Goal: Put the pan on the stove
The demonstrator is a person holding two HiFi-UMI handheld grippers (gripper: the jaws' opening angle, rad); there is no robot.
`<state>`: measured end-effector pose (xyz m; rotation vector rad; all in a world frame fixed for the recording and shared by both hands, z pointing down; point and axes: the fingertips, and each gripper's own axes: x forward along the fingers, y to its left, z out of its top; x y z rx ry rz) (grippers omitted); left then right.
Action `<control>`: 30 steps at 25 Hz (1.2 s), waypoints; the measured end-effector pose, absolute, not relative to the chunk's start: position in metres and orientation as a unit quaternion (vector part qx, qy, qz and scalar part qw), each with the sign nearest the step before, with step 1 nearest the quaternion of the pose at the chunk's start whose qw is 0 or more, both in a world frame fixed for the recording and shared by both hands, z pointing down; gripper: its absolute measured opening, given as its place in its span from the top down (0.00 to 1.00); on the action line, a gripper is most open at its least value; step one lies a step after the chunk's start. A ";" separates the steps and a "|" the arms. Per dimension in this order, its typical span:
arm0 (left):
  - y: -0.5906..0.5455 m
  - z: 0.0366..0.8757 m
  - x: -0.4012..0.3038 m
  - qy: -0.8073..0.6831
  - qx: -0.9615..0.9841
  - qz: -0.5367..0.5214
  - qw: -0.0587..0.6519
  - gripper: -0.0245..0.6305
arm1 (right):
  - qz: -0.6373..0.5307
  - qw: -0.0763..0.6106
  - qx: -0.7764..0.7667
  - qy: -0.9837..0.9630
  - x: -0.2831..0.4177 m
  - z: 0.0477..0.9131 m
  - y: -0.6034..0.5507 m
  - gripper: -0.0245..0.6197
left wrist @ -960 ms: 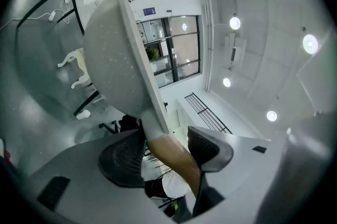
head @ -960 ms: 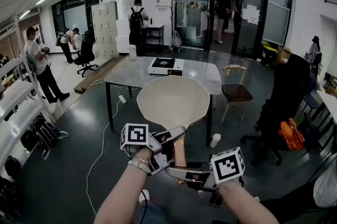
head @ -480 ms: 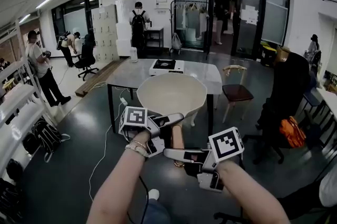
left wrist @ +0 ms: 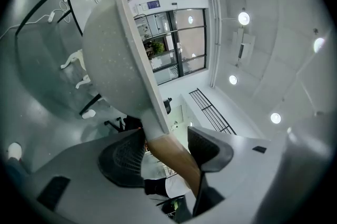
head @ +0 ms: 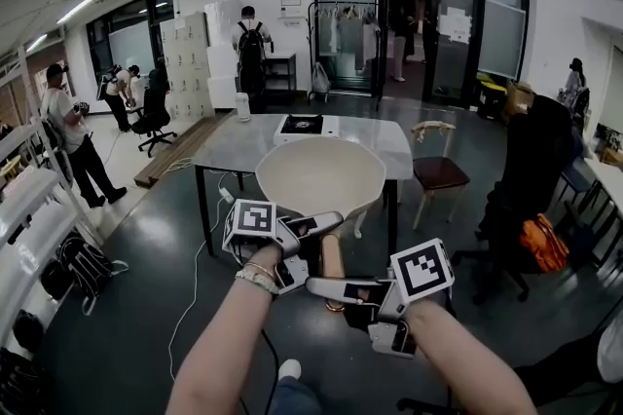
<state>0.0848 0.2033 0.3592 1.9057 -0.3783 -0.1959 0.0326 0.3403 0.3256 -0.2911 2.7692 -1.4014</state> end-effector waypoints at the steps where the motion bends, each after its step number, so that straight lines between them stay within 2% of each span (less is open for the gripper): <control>1: 0.199 0.360 0.084 -0.160 0.808 -0.083 0.561 0.56 | -0.451 0.011 -0.096 0.888 0.032 0.326 0.335 0.63; 30: -0.032 0.361 0.015 -0.143 0.800 -0.077 0.577 0.56 | -0.458 0.038 -0.125 0.879 -0.047 0.324 0.099 0.62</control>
